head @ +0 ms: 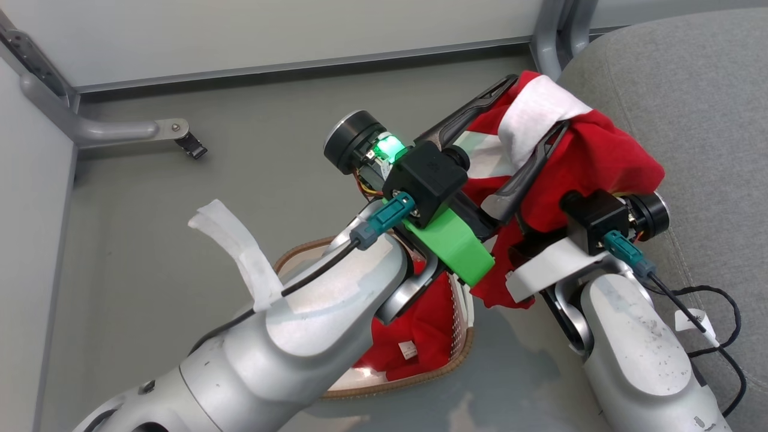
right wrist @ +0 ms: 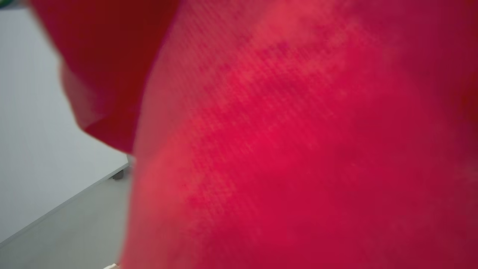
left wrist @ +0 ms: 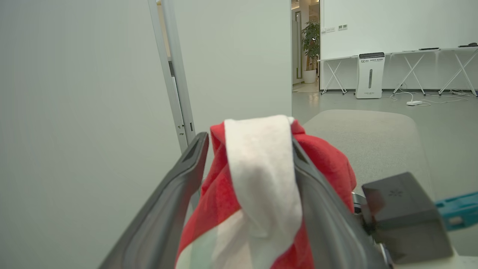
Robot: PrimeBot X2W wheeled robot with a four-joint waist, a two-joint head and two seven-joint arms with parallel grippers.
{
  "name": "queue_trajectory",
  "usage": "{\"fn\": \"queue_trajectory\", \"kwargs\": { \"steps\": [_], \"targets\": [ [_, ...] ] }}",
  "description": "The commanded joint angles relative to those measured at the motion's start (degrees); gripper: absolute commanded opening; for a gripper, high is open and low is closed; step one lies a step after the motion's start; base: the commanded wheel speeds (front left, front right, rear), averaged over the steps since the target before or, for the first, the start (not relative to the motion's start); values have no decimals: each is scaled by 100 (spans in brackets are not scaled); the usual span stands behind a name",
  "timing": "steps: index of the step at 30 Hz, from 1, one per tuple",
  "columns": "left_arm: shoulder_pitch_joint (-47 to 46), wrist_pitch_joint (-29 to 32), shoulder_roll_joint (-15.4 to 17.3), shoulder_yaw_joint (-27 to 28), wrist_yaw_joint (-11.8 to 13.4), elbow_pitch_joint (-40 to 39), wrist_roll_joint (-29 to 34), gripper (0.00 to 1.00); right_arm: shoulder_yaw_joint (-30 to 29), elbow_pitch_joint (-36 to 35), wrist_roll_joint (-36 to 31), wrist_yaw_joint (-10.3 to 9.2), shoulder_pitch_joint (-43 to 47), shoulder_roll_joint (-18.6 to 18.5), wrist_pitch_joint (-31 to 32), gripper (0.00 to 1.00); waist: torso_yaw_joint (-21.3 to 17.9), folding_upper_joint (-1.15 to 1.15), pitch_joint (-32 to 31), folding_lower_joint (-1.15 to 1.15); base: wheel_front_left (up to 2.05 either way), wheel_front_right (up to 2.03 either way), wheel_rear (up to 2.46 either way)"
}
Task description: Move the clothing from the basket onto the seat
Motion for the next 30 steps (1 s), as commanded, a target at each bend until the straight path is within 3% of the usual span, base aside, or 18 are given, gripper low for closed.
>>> {"fn": "queue_trajectory", "kwargs": {
  "steps": [1, 12, 30],
  "targets": [
    [-91, -19, 39, -8, 32, 14, 24, 100, -21, 7, 14, -2, 66, -22, -14, 0, 2, 0, 5, 0, 0, 0, 0],
    [7, 21, 115, -63, 31, 122, -18, 100, -249, 85, 137, -2, 128, -22, -14, 0, -75, 0, 19, 0, 0, 0, 0],
    [59, 165, 231, -325, 31, 110, 56, 100, -967, 58, 50, -2, 1, -20, -14, 0, -682, 0, 427, 0, 0, 0, 0]
  ]
}}
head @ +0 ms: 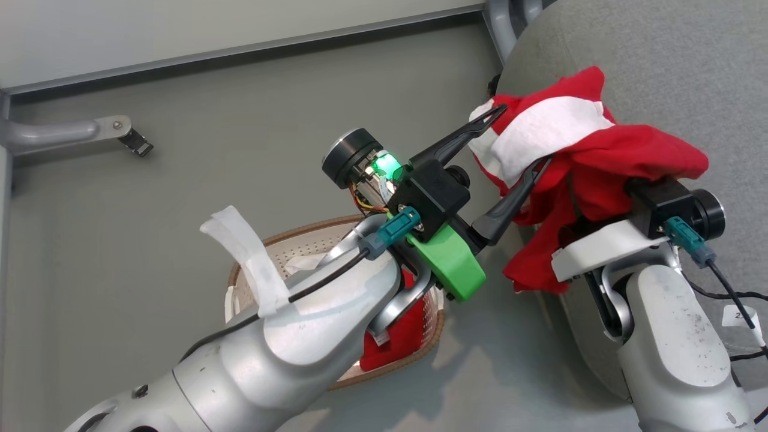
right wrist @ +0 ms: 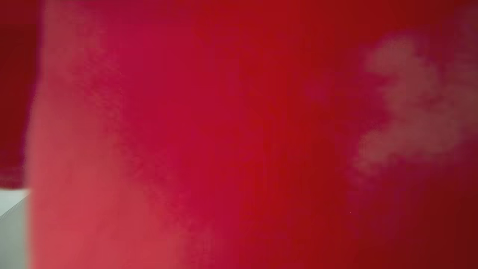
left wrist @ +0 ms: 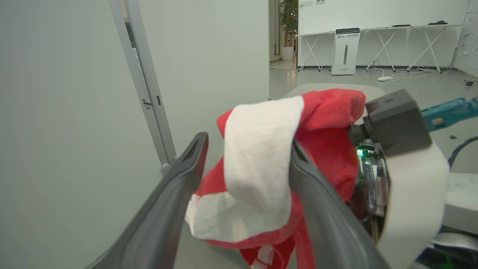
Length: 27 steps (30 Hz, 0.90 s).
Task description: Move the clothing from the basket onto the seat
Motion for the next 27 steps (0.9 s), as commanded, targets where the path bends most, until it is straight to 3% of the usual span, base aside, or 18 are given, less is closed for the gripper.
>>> {"fn": "queue_trajectory", "kwargs": {
  "steps": [1, 15, 27],
  "targets": [
    [1, 7, 62, 0, 16, -17, 24, 100, -80, -40, -31, -2, -31, -21, -14, 0, -193, 0, 151, 0, 0, 0, 0],
    [-86, 120, 270, -69, 36, -100, 59, 100, -946, -206, -85, -2, 229, -20, -14, 0, -1006, 0, 451, 0, 0, 0, 0],
    [102, 120, 621, -59, 121, -122, 40, 100, -1289, -551, 249, -2, 579, -20, -14, 0, -1623, 0, 656, 0, 0, 0, 0]
  ]
}}
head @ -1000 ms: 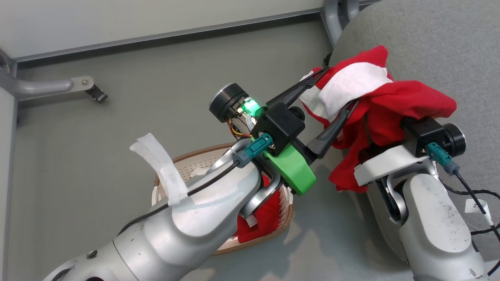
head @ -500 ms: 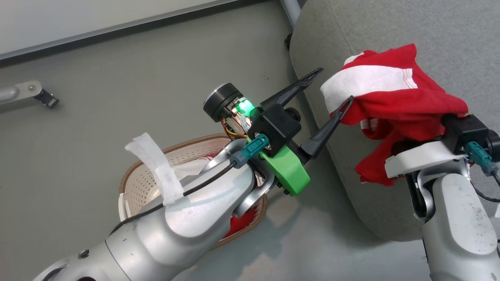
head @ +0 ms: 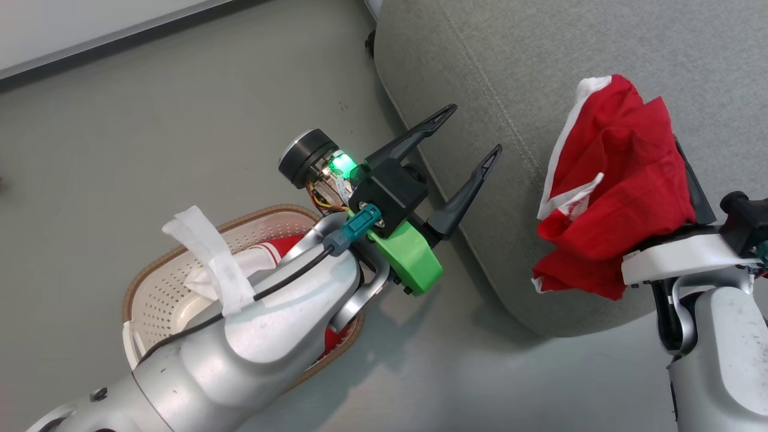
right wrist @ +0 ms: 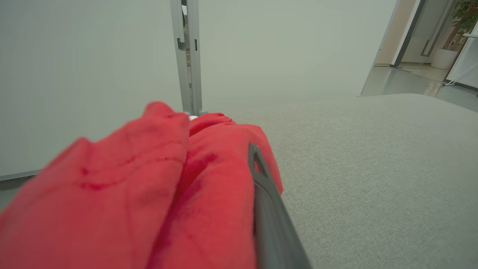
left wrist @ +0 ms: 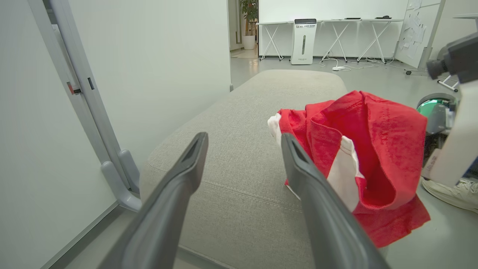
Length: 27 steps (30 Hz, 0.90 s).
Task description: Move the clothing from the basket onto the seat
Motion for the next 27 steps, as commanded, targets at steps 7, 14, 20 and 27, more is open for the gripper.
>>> {"fn": "queue_trajectory", "kwargs": {
  "steps": [7, 14, 20, 27],
  "targets": [
    [78, 9, 82, -61, 6, -42, 29, 100, -242, -354, 107, -2, 340, -15, -14, 0, -403, 0, 183, 0, 0, 0, 0],
    [15, -18, 122, -84, 17, -44, 53, 100, -343, -573, 213, -2, 501, -16, -14, 0, -528, 0, 229, 0, 0, 0, 0],
    [-23, -68, 144, -101, 20, -63, 68, 100, -332, -667, 328, -2, 298, -16, -14, 0, -514, 0, 270, 0, 0, 0, 0],
    [-106, -94, 175, -90, 97, -117, 137, 100, -515, -752, 237, -2, -423, -17, -14, 0, -340, 0, 497, 0, 0, 0, 0]
  ]
}}
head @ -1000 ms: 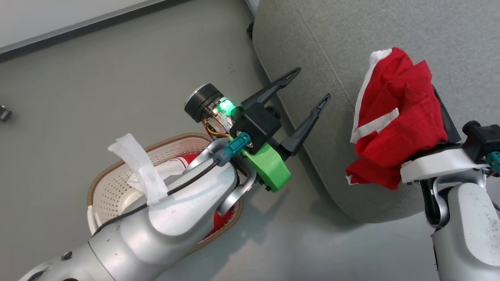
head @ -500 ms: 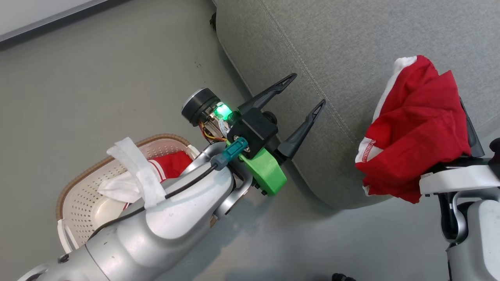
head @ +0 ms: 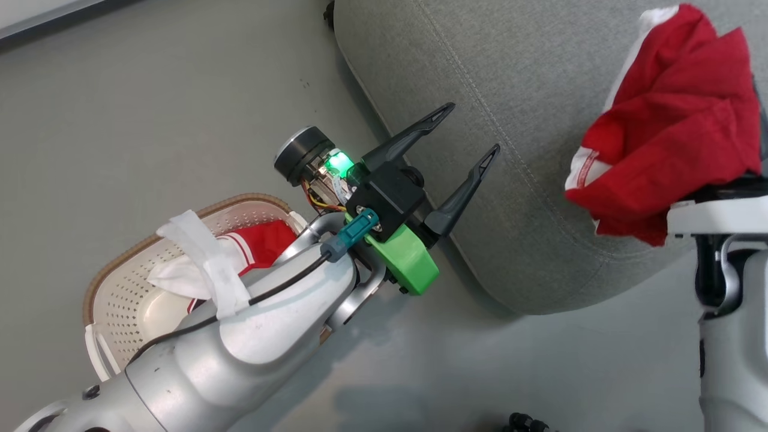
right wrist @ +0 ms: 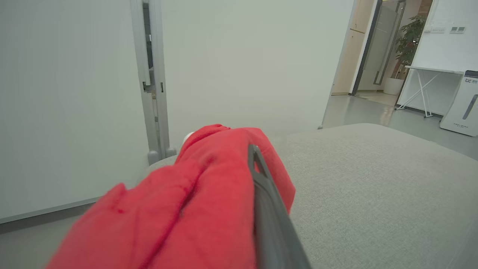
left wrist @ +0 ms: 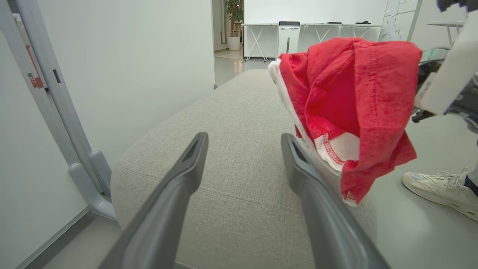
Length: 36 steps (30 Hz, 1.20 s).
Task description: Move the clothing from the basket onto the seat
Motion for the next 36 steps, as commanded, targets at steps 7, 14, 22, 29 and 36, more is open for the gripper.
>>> {"fn": "queue_trajectory", "kwargs": {
  "steps": [7, 14, 22, 29, 36],
  "targets": [
    [-259, -34, 87, 43, 107, -106, 151, 100, -298, 80, -124, -2, -1164, -330, -14, 0, 379, 0, 556, 0, 0, 0, 0],
    [-495, -44, 140, 78, 164, -205, 273, 100, -617, 321, -116, -2, -2250, -852, -13, 0, 704, 0, 1107, 0, 0, 0, 0],
    [-737, -123, 75, 86, 182, -316, 446, 100, -731, 1172, -153, -2, -3226, -1308, -13, 0, 978, 0, 1618, 0, 0, 0, 0],
    [-828, -194, -30, 70, 177, -289, 510, 100, -824, 2377, -371, -3, -3406, -1569, -13, 0, 1177, 0, 1851, 0, 0, 0, 0],
    [-804, -254, 0, 103, 183, -237, 511, 100, -835, 3399, -483, -3, -3318, -1689, -13, 0, 1228, 0, 1909, 0, 0, 0, 0]
  ]
}}
